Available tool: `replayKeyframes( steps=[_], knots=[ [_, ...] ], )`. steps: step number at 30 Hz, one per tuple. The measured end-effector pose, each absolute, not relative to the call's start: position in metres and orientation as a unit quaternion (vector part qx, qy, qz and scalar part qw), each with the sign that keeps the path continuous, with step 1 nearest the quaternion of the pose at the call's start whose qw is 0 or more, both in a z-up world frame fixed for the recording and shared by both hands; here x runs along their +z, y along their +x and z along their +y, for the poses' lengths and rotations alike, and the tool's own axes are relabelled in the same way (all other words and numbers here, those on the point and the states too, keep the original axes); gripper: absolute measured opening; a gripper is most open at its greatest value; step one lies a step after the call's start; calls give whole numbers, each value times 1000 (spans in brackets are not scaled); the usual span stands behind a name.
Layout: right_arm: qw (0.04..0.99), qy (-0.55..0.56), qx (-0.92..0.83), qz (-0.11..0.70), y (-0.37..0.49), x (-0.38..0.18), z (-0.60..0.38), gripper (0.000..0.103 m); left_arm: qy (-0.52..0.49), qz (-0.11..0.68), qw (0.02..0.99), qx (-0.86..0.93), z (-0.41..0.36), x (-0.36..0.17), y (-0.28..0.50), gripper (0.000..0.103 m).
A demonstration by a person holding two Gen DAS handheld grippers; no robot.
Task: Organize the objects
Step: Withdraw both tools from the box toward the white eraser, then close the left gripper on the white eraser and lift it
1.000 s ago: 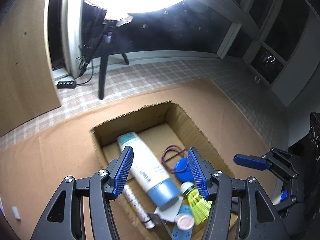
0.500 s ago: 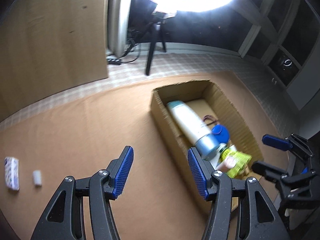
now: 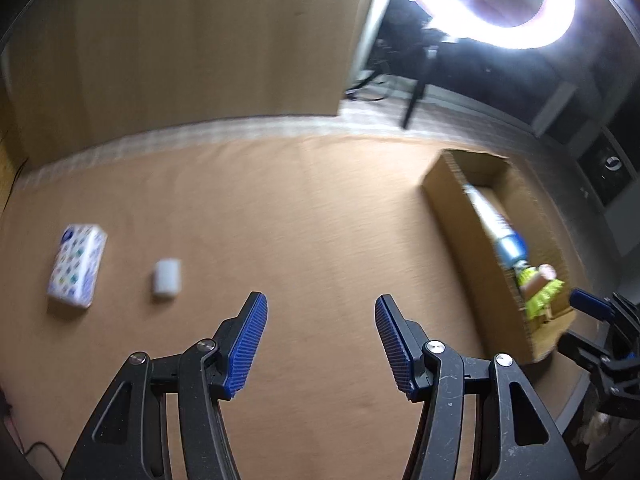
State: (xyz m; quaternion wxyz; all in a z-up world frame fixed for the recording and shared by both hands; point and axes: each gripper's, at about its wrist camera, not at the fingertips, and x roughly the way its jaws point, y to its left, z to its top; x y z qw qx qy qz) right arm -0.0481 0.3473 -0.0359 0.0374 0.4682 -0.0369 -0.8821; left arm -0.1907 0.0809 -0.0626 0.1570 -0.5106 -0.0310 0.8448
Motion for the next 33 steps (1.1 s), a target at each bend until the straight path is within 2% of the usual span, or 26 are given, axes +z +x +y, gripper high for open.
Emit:
replayKeyframes(
  steps=[4, 7, 10, 13, 16, 21, 26, 33],
  knots=[
    [47, 474, -878, -49, -49, -41, 328, 65, -522, -39, 123, 843, 45, -79, -195, 58],
    [47, 475, -877, -57, -50, -45, 318, 65, -532, -53, 106, 839, 21, -90, -203, 52],
    [47, 477, -875, -63, -53, -48, 311, 65, -540, -61, 95, 834, 3, -101, -211, 52],
    [46, 477, -875, -65, -53, -49, 305, 65, -546, -54, 84, 831, -6, -112, -220, 50],
    [43, 479, -874, -66, -53, -50, 302, 65, -555, -52, 81, 826, -8, -122, -231, 42],
    [34, 482, -873, -70, -50, -50, 302, 65, -559, -52, 81, 824, -9, -128, -238, 41],
    [23, 484, -872, -74, -47, -51, 308, 65, -559, -50, 84, 823, -5, -130, -242, 28],
    [16, 484, -872, -77, -44, -49, 314, 65, -555, -48, 63, 828, 0, -129, -246, 16]
  ],
)
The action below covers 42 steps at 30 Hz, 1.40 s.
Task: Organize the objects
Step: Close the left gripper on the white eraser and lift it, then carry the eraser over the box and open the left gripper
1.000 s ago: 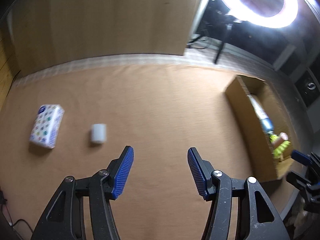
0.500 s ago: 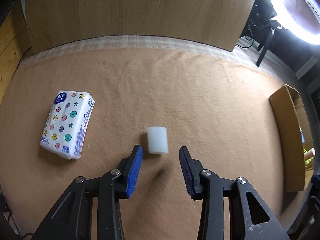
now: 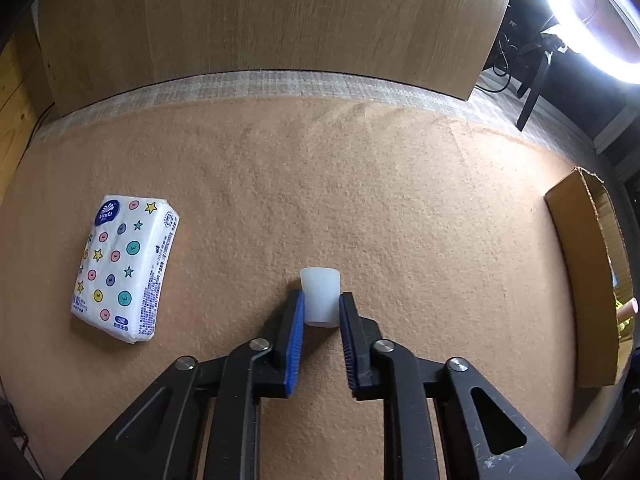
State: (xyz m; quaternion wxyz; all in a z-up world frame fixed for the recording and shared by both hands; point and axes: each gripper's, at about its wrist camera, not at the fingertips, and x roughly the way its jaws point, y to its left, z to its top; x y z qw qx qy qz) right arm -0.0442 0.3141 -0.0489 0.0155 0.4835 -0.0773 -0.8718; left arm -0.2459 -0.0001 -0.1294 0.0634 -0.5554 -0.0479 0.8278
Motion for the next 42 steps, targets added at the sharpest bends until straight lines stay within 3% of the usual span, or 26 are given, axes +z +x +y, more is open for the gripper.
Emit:
replayKeyframes(
  steps=[5, 15, 27, 42],
  knots=[
    [15, 487, -870, -84, -47, -51, 319, 65, -549, -46, 61, 832, 1, -126, -244, 5],
    [3, 475, -875, -95, -40, -47, 333, 65, -531, -46, 84, 842, 24, -99, -231, 5],
    [-36, 471, -874, -113, -16, -49, 370, 65, -487, -7, 205, 849, 157, -42, -211, 5],
    [-71, 465, -872, -139, 24, -46, 410, 65, -488, 20, 276, 828, 286, -40, -214, 5]
  ],
)
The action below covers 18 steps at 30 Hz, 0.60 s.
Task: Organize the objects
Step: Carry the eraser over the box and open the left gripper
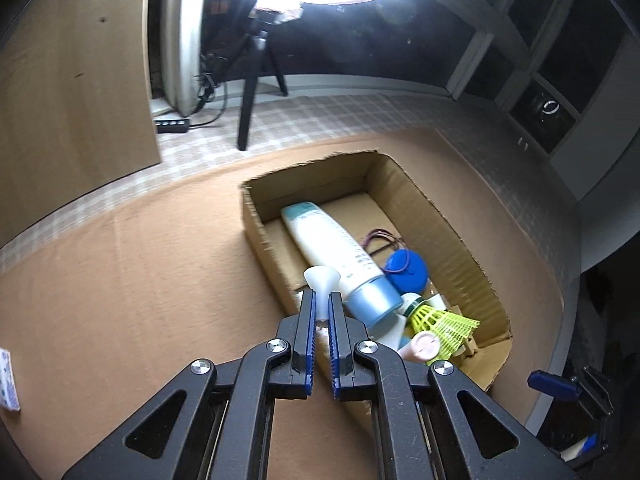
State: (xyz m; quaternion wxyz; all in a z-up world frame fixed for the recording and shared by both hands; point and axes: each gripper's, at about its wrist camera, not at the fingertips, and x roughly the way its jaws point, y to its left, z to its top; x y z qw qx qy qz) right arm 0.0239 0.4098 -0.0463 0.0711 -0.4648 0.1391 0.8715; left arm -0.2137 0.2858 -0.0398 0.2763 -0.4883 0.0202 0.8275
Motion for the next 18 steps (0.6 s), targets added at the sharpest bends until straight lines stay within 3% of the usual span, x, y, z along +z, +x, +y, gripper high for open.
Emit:
replayKeyframes(
  steps=[10, 16, 18],
  knots=[
    [81, -464, 870, 149, 37, -48, 421, 65, -493, 35, 277, 824, 305, -47, -216, 7],
    [81, -464, 869, 152, 40, -49, 423, 65, -501, 29, 285, 817, 308, -46, -216, 34],
    [80, -464, 869, 153, 41, -49, 422, 65, -496, 31, 283, 820, 307, -44, -215, 34]
  ],
)
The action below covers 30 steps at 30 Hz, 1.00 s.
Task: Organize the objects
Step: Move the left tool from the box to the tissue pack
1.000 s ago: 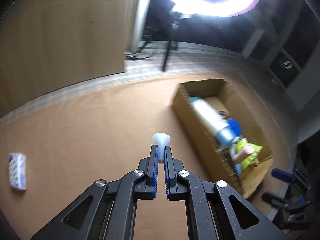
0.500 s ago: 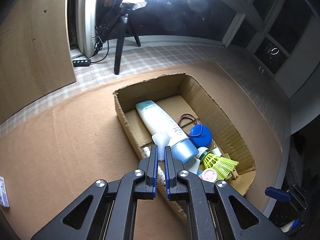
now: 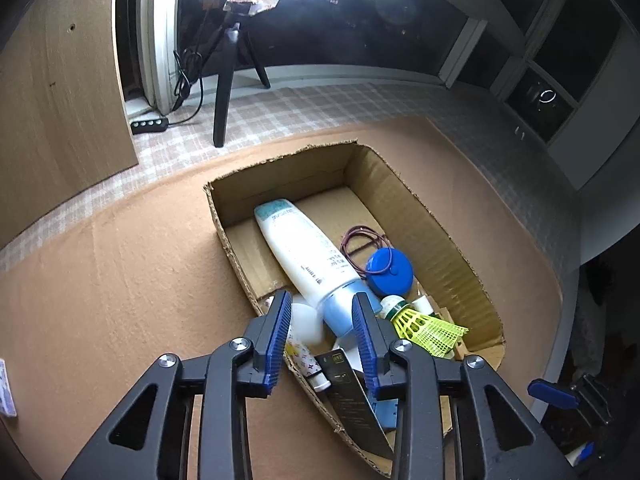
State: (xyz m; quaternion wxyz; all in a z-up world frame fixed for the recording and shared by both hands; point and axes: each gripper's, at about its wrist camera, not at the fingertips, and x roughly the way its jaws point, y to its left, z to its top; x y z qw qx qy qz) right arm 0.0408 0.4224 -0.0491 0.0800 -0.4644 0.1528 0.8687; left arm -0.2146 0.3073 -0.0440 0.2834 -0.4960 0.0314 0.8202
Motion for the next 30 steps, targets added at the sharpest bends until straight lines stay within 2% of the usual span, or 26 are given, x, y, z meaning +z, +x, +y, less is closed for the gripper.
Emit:
replayKeyframes(
  steps=[10, 30],
  knots=[
    [68, -466, 870, 148, 34, -48, 412, 65, -492, 30, 265, 829, 279, -38, -210, 34],
    [-12, -481, 869, 110, -20, -53, 325, 65, -483, 8, 147, 863, 108, -24, -194, 35]
  ],
)
